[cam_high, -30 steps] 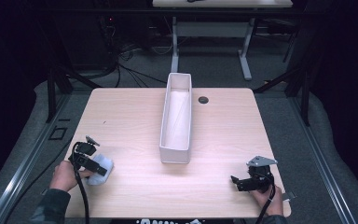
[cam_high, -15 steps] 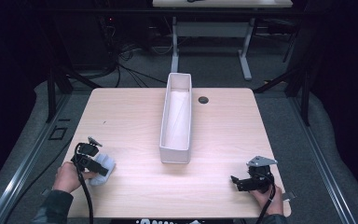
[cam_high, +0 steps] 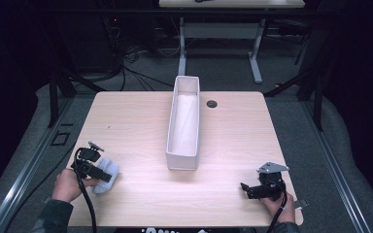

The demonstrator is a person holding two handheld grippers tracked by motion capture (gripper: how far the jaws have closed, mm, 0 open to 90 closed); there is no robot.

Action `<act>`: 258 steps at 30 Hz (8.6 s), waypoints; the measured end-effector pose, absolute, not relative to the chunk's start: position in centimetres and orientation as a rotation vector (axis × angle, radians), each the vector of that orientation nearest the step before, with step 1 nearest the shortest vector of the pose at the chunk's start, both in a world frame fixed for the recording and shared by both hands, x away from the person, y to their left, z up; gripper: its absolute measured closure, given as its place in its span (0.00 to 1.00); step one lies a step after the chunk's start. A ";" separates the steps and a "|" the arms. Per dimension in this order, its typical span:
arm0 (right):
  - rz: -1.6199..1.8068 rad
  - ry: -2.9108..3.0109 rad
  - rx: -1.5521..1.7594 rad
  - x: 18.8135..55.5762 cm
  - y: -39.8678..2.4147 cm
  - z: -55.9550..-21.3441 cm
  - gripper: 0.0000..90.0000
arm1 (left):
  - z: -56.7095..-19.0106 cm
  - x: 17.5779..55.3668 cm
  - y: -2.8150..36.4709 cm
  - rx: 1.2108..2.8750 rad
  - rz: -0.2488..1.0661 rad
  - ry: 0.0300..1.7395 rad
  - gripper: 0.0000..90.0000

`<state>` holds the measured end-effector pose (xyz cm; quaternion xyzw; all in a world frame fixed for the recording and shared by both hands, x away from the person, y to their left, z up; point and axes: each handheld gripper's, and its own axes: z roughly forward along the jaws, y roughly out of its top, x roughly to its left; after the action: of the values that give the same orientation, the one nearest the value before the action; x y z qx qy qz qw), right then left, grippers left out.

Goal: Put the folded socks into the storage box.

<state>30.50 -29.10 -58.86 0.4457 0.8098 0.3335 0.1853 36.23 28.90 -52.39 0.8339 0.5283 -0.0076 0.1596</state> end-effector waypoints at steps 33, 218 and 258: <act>0.945 2.276 1.257 30.6 -29.1 -58.9 0.02 | -48.1 37.2 25.7 2.442 0.015 1.402 0.66; 0.952 2.252 1.274 30.6 -29.2 -58.9 0.04 | -42.7 45.9 2.7 2.557 0.012 1.150 0.66; 0.957 2.252 1.275 30.6 -29.2 -58.9 0.04 | -47.3 45.6 2.1 2.544 0.006 1.290 0.64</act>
<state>30.62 -29.21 -58.93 0.4538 0.8014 0.3403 0.1900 45.61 2.08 -47.31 0.8826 0.4475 0.0022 0.1443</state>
